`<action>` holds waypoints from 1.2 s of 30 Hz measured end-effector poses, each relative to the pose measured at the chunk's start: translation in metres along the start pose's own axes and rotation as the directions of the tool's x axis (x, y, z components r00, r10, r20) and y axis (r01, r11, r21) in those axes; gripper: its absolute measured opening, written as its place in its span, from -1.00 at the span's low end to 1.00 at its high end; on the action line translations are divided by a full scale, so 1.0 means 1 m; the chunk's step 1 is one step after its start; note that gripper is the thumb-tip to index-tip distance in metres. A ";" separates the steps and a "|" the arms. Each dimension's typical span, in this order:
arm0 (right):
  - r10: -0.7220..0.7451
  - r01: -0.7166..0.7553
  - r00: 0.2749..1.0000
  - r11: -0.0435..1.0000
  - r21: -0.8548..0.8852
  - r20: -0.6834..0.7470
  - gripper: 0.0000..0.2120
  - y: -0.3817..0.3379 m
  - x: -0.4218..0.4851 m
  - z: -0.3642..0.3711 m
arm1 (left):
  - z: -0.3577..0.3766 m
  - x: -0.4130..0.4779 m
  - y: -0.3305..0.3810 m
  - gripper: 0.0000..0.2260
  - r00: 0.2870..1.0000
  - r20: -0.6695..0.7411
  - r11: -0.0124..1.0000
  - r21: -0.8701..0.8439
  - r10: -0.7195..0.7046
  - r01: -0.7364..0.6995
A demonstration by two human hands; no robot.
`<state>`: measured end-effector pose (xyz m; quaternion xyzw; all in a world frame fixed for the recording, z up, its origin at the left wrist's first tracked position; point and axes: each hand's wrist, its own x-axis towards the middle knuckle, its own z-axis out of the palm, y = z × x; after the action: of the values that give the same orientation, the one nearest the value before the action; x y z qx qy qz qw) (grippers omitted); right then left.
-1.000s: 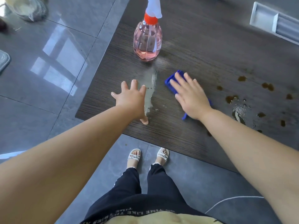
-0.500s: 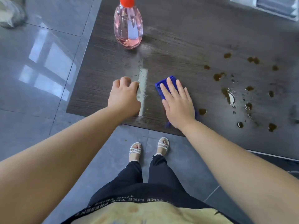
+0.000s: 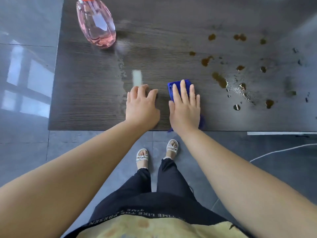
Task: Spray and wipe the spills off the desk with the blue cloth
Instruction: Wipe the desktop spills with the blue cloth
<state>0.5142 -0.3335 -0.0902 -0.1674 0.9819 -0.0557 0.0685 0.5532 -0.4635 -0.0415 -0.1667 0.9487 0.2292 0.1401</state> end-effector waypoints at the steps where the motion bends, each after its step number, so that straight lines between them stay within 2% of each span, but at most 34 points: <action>1: 0.024 -0.024 1.000 1.000 -0.005 0.006 -0.50 -0.014 0.000 0.001 | 0.001 0.001 0.000 -0.49 1.000 -0.002 1.000 0.004 -0.011 0.011; 2: -0.034 0.034 0.999 0.999 -0.013 0.004 -0.51 -0.021 -0.004 0.001 | 0.001 0.002 0.001 -0.50 1.000 -0.007 1.000 0.004 -0.019 0.019; 3: -0.156 0.156 0.988 0.988 -0.013 0.013 -0.51 -0.020 -0.011 0.000 | 0.001 0.002 0.002 -0.52 1.000 -0.008 1.000 0.005 -0.024 0.024; 5: -0.408 0.414 0.909 0.908 -0.068 0.082 -0.51 0.011 -0.027 0.000 | 0.000 0.003 0.005 -0.53 1.000 0.014 1.000 0.020 -0.021 0.020; 6: -0.458 0.471 0.880 0.877 -0.100 0.126 -0.51 0.032 -0.031 -0.003 | 0.000 0.003 0.007 -0.52 0.999 0.028 0.999 0.036 -0.021 0.020; 7: -0.444 0.460 0.885 0.879 -0.121 0.143 -0.51 0.053 -0.031 -0.008 | 0.000 0.003 0.010 -0.51 0.999 0.040 0.998 0.054 -0.021 0.018; 8: -0.375 0.388 0.920 0.913 -0.126 0.118 -0.52 0.070 -0.028 -0.012 | 0.001 0.003 0.013 -0.50 0.999 0.050 0.997 0.071 -0.019 0.016; 10: -0.172 0.182 0.981 0.977 -0.112 0.089 -0.52 0.086 -0.007 -0.020 | 0.004 0.004 0.019 -0.50 0.997 0.070 0.995 0.098 -0.020 0.013; 12: 0.032 -0.024 0.996 0.996 -0.087 0.087 -0.50 0.077 0.016 -0.019 | 0.006 0.005 0.023 -0.48 0.996 0.081 0.992 0.128 -0.032 0.022; 14: 0.091 -0.086 0.994 0.993 -0.082 0.059 -0.47 0.053 0.019 -0.016 | 0.005 0.007 0.025 -0.47 0.994 0.101 0.988 0.149 -0.047 0.032; 15: 0.020 -0.016 0.998 0.997 -0.075 0.053 -0.47 0.044 0.014 -0.013 | 0.004 0.008 0.026 -0.46 0.992 0.111 0.987 0.155 -0.056 0.039; 17: -0.270 0.276 0.960 0.958 -0.083 0.077 -0.50 0.046 -0.007 -0.011 | 0.002 0.010 0.028 -0.46 0.989 0.132 0.982 0.182 -0.064 0.039; 19: -0.522 0.537 0.840 0.838 -0.093 0.145 -0.52 0.074 -0.017 -0.013 | 0.001 0.011 0.030 -0.43 0.986 0.159 0.970 0.243 -0.056 0.015; 20: -0.578 0.598 0.797 0.796 -0.095 0.177 -0.52 0.091 -0.015 -0.016 | 0.000 0.011 0.032 -0.38 0.982 0.181 0.958 0.286 -0.052 -0.002; 21: -0.586 0.608 0.789 0.787 -0.101 0.187 -0.52 0.107 -0.009 -0.019 | 0.000 0.012 0.034 -0.31 0.977 0.205 0.945 0.327 -0.052 -0.018; 23: -0.475 0.492 0.867 0.864 -0.107 0.151 -0.51 0.122 0.010 -0.024 | -0.001 0.015 0.037 -0.22 0.970 0.237 0.920 0.391 -0.058 -0.040; 25: -0.201 0.212 0.972 0.974 -0.080 0.120 -0.51 0.113 0.031 -0.025 | -0.001 0.016 0.040 -0.18 0.965 0.252 0.909 0.415 -0.072 -0.040; 27: 0.004 0.000 0.997 0.998 -0.060 0.080 -0.49 0.084 0.037 -0.023 | 0.000 0.017 0.043 -0.17 0.961 0.261 0.908 0.417 -0.090 -0.028; 28: -0.004 0.008 0.997 0.999 -0.049 0.074 -0.48 0.071 0.034 -0.022 | 0.000 0.018 0.044 -0.17 0.960 0.263 0.910 0.414 -0.098 -0.020; 29: -0.103 0.106 0.992 0.994 -0.031 0.076 -0.48 0.063 0.026 -0.020 | 0.000 0.018 0.044 -0.17 0.959 0.263 0.912 0.409 -0.103 -0.014; 30: -0.264 0.269 0.959 0.963 -0.033 0.100 -0.49 0.063 0.015 -0.019 | 0.000 0.018 0.044 -0.17 0.960 0.260 0.914 0.406 -0.105 -0.010; 32: -0.561 0.577 0.812 0.813 -0.079 0.162 -0.51 0.086 0.001 -0.018 | -0.001 0.017 0.045 -0.17 0.960 0.259 0.911 0.413 -0.105 -0.012; 33: -0.627 0.652 0.752 0.753 -0.092 0.201 -0.51 0.103 0.003 -0.021 | 0.000 0.015 0.045 -0.17 0.958 0.266 0.910 0.415 -0.108 -0.013; 34: -0.636 0.664 0.741 0.741 -0.097 0.212 -0.52 0.117 0.012 -0.024 | -0.001 0.016 0.046 -0.18 0.956 0.271 0.910 0.415 -0.111 -0.012; 36: -0.525 0.546 0.832 0.832 -0.099 0.180 -0.52 0.130 0.034 -0.030 | -0.003 0.017 0.046 -0.18 0.955 0.270 0.922 0.388 -0.123 0.010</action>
<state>0.4358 -0.2201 -0.0823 -0.4445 0.8891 0.0118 0.1088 0.5200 -0.4303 -0.0265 -0.1334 0.9381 0.0567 0.3147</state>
